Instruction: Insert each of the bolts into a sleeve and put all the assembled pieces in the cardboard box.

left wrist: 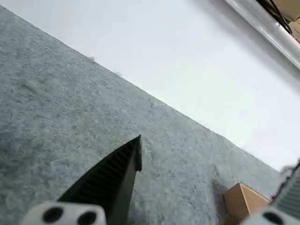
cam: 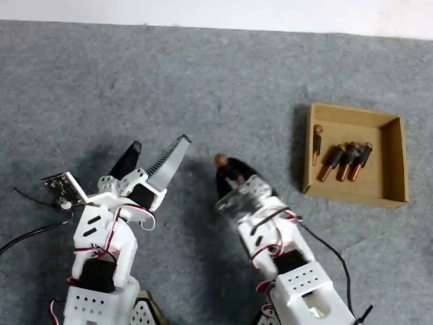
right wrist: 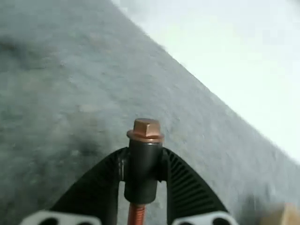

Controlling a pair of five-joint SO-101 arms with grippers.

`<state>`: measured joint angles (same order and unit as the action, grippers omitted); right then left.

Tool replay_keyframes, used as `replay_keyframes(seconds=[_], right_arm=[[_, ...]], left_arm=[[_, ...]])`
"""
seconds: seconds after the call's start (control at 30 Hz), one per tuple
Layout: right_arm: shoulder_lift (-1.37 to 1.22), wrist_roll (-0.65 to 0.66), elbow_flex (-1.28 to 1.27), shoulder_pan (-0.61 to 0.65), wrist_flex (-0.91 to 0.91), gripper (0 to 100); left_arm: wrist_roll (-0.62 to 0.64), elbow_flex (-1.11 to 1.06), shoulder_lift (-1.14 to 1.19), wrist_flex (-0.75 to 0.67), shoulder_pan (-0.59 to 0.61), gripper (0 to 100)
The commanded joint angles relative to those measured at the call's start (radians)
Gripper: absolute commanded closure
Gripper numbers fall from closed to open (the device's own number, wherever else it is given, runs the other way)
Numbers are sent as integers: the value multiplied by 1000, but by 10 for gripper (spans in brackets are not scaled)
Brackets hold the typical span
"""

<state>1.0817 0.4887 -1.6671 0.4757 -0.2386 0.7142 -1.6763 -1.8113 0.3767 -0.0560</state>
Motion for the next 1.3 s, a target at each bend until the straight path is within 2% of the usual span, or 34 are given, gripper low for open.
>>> replay_keyframes(seconds=[0.0, 0.27, 0.37, 0.47, 0.63, 0.77, 0.87, 1.0, 1.13, 1.27], right_arm=[[13, -147, -16, -140, -38, 994], [-13, -361, 116, -506, -30, 994], [-162, -413, 295, -610, -7, 994], [-423, -413, 572, -657, 114, 994], [-885, -417, 1024, -697, 311, 994], [-1156, -413, 1311, -704, 518, 978], [-1268, -413, 1486, -704, 730, 880], [-1313, -411, 1643, -693, 911, 768], [-1253, -417, 1687, -694, 998, 767], [-1044, -439, 1537, -662, 992, 767]], left_arm=[[9, -19, -8, -20, 10, 558], [-44, -19, -4, -17, 13, 558], [-46, -19, -7, 9, 12, 558], [-48, -19, -7, 18, 8, 558], [-48, -19, -5, 20, 13, 558], [-48, -19, -4, 21, 13, 558], [-48, -19, -4, 21, 13, 558], [-48, -19, -4, 21, 13, 558], [-48, -19, -4, 21, 13, 558], [-49, -19, -4, 28, 13, 558]])
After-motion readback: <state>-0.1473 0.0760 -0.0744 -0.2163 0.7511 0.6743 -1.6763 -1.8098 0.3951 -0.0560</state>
